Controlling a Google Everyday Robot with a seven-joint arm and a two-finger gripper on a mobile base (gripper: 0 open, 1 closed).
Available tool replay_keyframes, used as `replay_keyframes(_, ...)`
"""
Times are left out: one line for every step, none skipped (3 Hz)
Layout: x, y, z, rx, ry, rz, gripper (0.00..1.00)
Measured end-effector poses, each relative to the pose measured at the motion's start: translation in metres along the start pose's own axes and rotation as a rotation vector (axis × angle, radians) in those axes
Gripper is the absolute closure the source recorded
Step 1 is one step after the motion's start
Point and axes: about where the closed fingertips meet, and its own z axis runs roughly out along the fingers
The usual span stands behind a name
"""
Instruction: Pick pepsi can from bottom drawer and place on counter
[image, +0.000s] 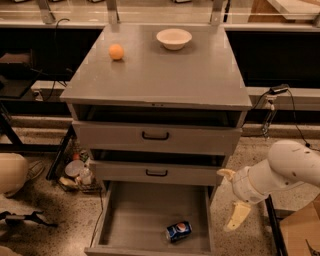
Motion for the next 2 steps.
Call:
replay_keyframes(0.0235, -0.0050, 0.0610, -0.021, -0.017, 0.020, 0.00)
replay_keyframes(0.0236, -0.0050, 0.0611, -0.021, -0.017, 0.020, 0.00)
